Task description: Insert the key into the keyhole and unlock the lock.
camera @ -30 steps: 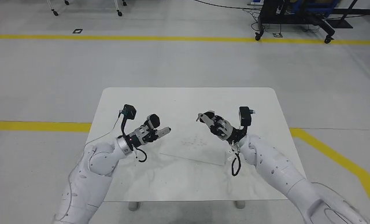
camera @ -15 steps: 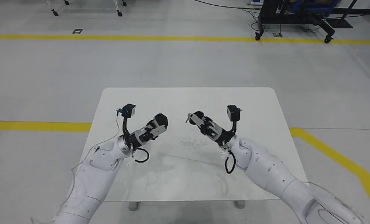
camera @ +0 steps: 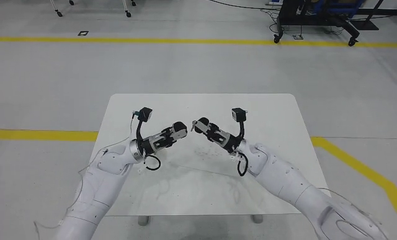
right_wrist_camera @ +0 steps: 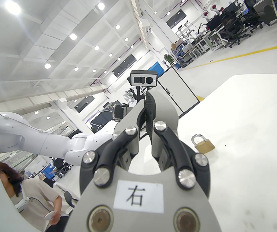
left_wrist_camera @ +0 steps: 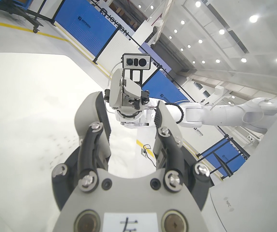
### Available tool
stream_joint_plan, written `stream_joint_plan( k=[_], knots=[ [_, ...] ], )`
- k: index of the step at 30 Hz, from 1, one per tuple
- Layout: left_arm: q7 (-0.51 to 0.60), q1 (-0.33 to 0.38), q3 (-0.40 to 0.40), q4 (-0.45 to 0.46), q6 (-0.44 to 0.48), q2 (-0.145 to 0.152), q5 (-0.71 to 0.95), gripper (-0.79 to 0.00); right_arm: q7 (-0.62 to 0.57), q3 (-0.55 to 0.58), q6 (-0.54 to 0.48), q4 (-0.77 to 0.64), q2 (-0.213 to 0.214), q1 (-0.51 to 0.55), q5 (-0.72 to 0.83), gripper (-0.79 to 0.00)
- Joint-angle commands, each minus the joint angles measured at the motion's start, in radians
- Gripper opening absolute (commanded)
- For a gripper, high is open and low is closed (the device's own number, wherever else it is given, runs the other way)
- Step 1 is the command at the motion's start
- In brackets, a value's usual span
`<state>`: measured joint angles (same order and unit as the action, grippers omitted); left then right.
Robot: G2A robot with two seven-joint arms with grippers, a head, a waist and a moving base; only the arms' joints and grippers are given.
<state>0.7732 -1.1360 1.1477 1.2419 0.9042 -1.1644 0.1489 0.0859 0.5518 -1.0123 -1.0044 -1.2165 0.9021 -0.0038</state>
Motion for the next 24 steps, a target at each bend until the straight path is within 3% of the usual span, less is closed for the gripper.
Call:
stream_joint_plan(
  k=[1, 4, 13, 17, 19, 24],
  knots=[
    [-0.02, 0.002, -0.004, 0.003, -0.01, -0.001, -0.031, -0.573, -0.016, 0.003, 0.0, 0.008, -0.007, -0.001, 0.015, -0.785],
    [-0.045, 0.005, -0.01, 0.003, -0.023, -0.002, -0.061, -0.625, -0.039, 0.01, 0.0, 0.022, -0.016, -0.002, 0.027, -0.785],
    [-0.065, 0.023, -0.034, -0.013, -0.04, -0.005, -0.07, -0.582, -0.102, 0.036, 0.0, 0.035, -0.037, 0.005, 0.04, -0.785],
    [-0.081, 0.029, -0.046, -0.021, -0.046, -0.007, -0.085, -0.65, -0.125, 0.05, 0.0, 0.034, -0.044, 0.009, 0.042, -0.785],
    [-0.088, 0.031, -0.052, -0.023, -0.047, -0.008, -0.094, -0.785, -0.134, 0.058, 0.0, 0.033, -0.047, 0.013, 0.041, -0.785],
    [-0.109, 0.034, -0.059, -0.033, -0.044, -0.01, -0.108, -0.785, -0.151, 0.082, 0.0, 0.032, -0.052, 0.02, 0.034, -0.785]
  ],
)
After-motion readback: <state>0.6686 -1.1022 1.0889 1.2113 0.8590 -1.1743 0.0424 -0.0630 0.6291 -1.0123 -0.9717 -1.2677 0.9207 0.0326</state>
